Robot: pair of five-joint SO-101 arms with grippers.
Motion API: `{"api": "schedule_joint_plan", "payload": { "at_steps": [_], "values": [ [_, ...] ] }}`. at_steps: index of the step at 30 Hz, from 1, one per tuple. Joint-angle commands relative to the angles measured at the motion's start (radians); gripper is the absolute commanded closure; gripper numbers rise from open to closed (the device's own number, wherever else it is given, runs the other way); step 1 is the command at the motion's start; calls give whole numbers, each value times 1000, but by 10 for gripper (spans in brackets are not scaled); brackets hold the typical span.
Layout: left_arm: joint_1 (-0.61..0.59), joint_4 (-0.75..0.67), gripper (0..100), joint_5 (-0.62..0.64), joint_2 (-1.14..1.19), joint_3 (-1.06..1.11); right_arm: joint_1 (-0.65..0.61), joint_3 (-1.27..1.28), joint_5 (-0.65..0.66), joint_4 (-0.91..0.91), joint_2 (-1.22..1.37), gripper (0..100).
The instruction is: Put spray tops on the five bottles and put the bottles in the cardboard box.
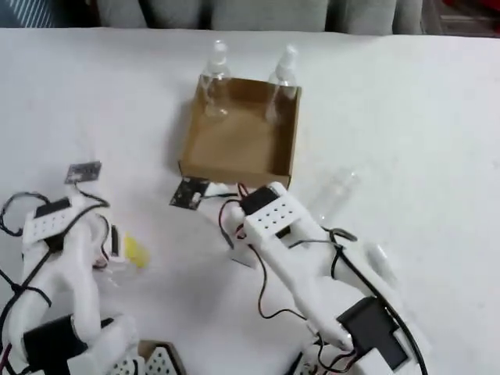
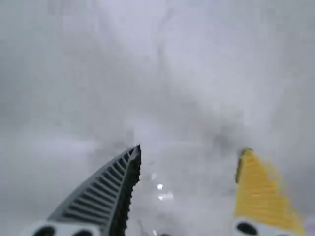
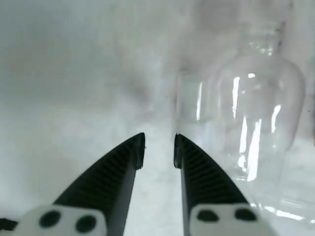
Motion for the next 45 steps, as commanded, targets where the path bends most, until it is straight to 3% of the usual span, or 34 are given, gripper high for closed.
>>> {"api": "schedule_joint_plan", "payload": {
  "at_steps": [1,12,18,24,31,37,45],
  "values": [
    [-10,-31,599,6,-21,14,10,-6,12,-7,-2,929],
    [-12,158,591,-58,-21,-195,13,-5,12,-2,-4,930],
    [-128,98,593,-51,-13,-324,-48,-6,0,44,-62,977],
    [-274,34,599,9,-10,-417,-191,43,-175,-5,-262,982],
    [-351,43,822,14,200,-583,-351,97,-178,-58,-340,976],
    [-441,130,845,14,473,-870,-447,103,-178,-107,-340,975],
    [-533,339,845,14,731,-1286,-561,118,-178,-203,-338,751]
  ]
}}
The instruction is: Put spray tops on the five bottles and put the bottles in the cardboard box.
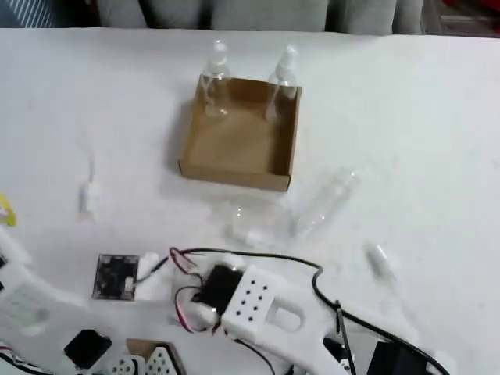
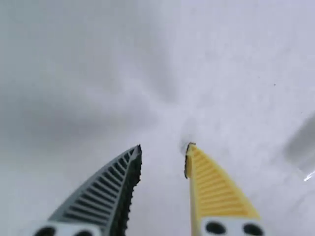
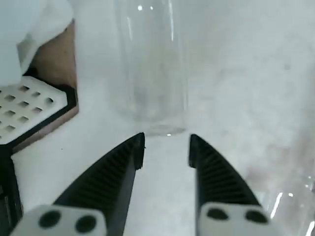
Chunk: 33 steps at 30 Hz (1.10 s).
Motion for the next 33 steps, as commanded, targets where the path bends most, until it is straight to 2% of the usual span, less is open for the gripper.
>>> {"api": "schedule_joint_plan", "payload": {
  "at_steps": [1,6,10,19,21,26,29,33],
  "values": [
    [-51,117,845,8,85,-256,-39,12,-8,-71,-36,735],
    [-65,181,845,6,176,-404,-96,28,-12,-139,-4,717],
    [-64,206,845,6,219,-474,-99,-21,-17,-183,119,717],
    [-65,206,845,6,236,-497,-117,-172,-17,-200,375,721],
    [-65,206,845,6,236,-497,-117,-176,-17,-200,394,759],
    [-61,206,845,6,237,-497,-116,-176,-11,-199,394,939],
    [-58,206,845,6,237,-497,-107,-176,-12,-189,384,909],
    [-58,203,845,6,237,-497,-73,-176,-18,-130,266,803]
  ]
}}
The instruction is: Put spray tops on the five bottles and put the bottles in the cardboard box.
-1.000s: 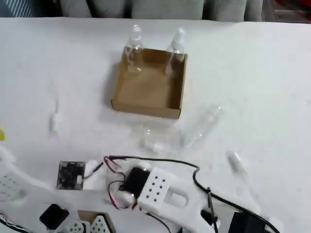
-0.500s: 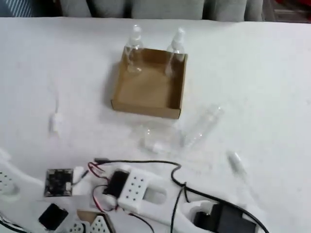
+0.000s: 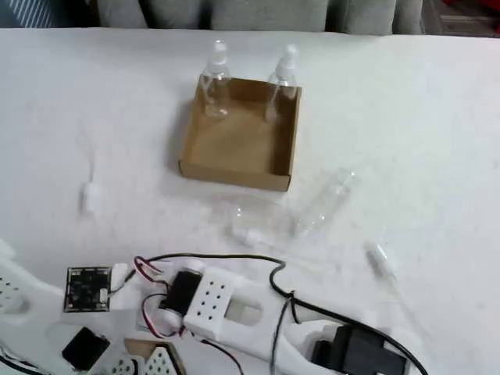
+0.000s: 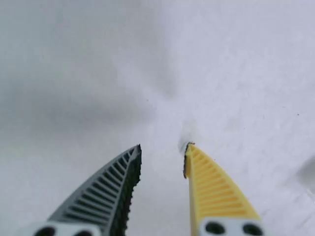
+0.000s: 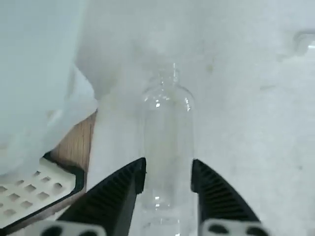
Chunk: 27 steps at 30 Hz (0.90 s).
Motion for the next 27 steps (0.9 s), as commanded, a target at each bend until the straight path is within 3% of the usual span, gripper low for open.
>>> {"api": "schedule_joint_plan", "payload": {
  "at_steps": [1,13,27],
  "values": [
    [13,9,845,5,-21,-51,25,-37,-11,58,-104,781],
    [18,14,845,6,-21,-52,33,133,-52,117,-493,761],
    [-31,-14,845,6,-28,-54,25,201,-52,-24,-285,757]
  ]
}}
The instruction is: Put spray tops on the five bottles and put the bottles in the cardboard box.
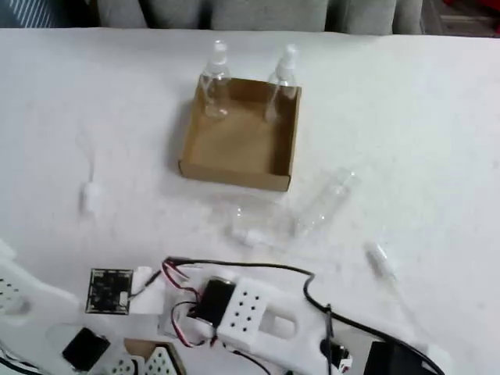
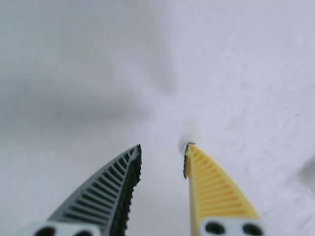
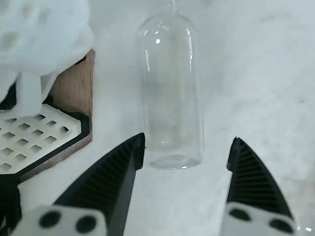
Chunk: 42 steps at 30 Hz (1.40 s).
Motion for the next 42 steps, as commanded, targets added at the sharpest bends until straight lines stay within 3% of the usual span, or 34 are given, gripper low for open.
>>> {"api": "schedule_joint_plan", "payload": {
  "at_steps": [1,7,23,33,36,42],
  "values": [
    [-22,-18,845,5,-25,-54,-2,-9,-9,-18,5,753],
    [-28,-25,845,5,-25,-54,-22,8,-60,-58,35,648],
    [-28,-23,845,5,-22,-54,10,-12,-68,-188,216,653],
    [-27,-5,845,5,-27,-54,77,-167,-130,-111,357,964],
    [-24,11,845,3,-27,-54,107,-206,-147,-87,387,982],
    [-5,35,845,5,-27,-52,197,-224,-373,-91,357,981]
  ]
}}
